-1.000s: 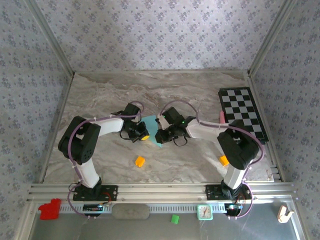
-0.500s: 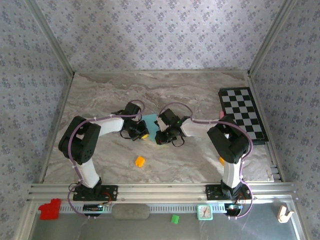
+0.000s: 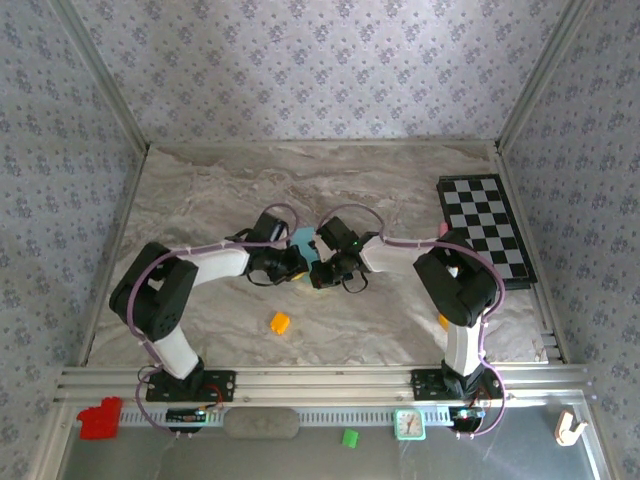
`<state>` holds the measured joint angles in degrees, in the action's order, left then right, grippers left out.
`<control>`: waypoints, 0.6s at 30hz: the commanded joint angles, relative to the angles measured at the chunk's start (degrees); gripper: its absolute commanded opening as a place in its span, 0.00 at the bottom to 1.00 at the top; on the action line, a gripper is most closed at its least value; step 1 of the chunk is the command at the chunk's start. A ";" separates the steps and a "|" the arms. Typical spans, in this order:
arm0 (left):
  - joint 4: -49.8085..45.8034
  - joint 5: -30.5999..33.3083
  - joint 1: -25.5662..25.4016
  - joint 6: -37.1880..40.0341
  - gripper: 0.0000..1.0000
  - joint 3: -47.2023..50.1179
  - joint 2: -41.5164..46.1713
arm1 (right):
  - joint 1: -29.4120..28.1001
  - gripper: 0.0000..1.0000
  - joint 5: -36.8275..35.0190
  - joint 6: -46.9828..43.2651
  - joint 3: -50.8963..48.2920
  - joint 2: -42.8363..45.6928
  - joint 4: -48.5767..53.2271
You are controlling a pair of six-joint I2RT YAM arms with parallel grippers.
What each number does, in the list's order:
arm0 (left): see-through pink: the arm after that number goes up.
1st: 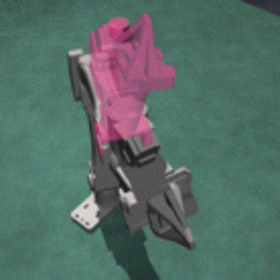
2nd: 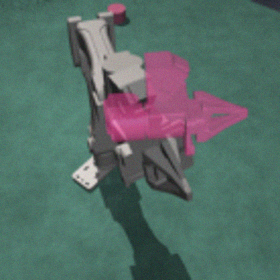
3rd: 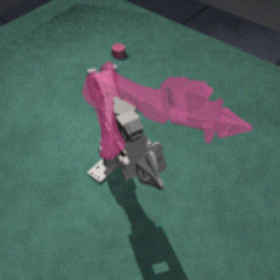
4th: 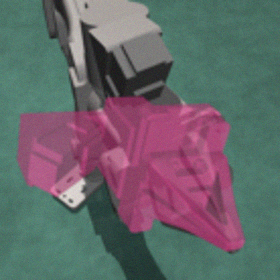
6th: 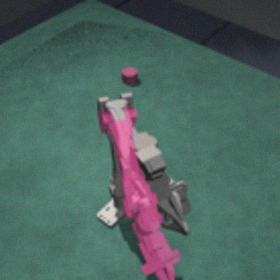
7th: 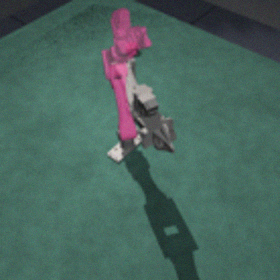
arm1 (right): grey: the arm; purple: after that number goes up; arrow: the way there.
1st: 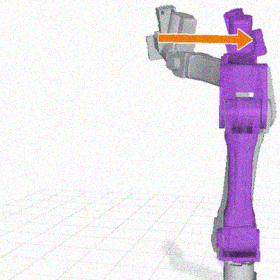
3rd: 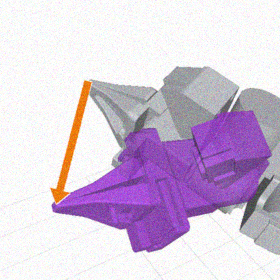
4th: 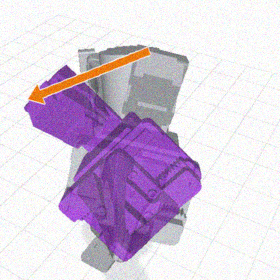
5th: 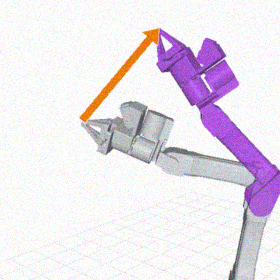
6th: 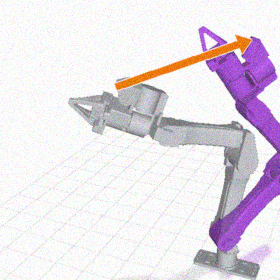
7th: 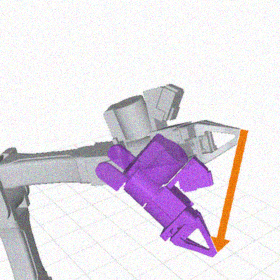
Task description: Fold a paper plane with a square sheet of paper (pick it up from the middle)
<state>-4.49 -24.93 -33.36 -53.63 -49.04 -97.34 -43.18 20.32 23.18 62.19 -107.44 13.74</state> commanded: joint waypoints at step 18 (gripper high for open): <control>-2.89 9.10 3.06 2.39 0.07 1.90 -3.21 | -0.23 0.02 -7.29 5.12 -4.20 -2.67 6.67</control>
<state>-4.01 -21.82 -33.21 -53.12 -48.90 -99.88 -43.44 18.98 26.11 61.52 -107.35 13.23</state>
